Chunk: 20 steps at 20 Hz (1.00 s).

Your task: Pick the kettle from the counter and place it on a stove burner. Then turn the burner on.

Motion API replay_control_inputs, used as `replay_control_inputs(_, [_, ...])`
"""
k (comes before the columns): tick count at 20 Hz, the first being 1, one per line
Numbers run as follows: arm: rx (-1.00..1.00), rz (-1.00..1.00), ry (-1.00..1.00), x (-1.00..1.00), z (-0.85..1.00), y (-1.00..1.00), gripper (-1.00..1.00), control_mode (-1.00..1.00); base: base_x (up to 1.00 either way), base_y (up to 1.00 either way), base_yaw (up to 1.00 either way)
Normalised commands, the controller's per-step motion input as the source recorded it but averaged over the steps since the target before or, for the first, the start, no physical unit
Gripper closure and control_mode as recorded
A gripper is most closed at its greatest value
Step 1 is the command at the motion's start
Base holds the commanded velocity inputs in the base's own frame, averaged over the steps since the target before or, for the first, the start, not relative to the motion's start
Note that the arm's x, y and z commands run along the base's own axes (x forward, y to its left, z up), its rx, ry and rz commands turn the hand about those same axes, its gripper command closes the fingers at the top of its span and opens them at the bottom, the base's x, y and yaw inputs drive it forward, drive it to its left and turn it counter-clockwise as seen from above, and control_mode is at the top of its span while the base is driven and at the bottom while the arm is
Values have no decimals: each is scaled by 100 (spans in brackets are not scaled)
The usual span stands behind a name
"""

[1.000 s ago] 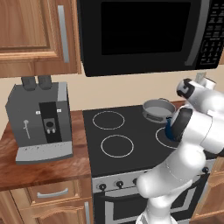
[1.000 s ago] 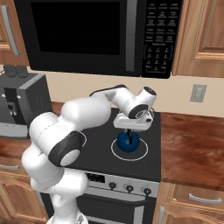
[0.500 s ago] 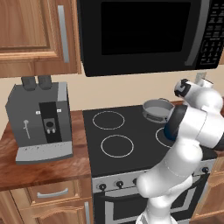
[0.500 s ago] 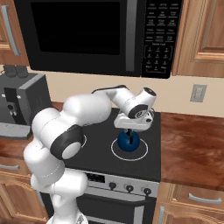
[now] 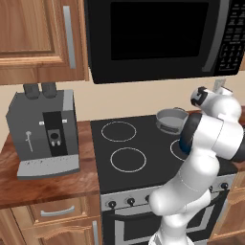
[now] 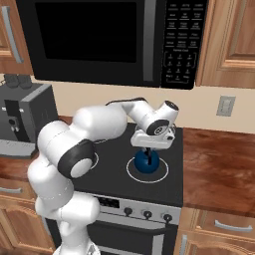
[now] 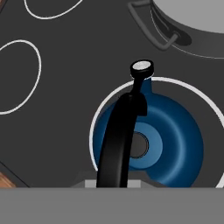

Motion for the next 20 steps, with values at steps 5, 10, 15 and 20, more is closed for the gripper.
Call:
replay_control_inputs(5, [0, 0, 0, 0, -2, 0, -100, -100, 0, 0, 0])
replay_control_inputs(10, [0, 0, 0, 0, 0, 0, -100, -100, 0, 0, 0])
replay_control_inputs(15, [0, 0, 0, 0, 15, 0, -100, -100, 0, 0, 0])
replay_control_inputs(20, [0, -3, 0, 0, 50, 0, -100, -100, 0, 0, 0])
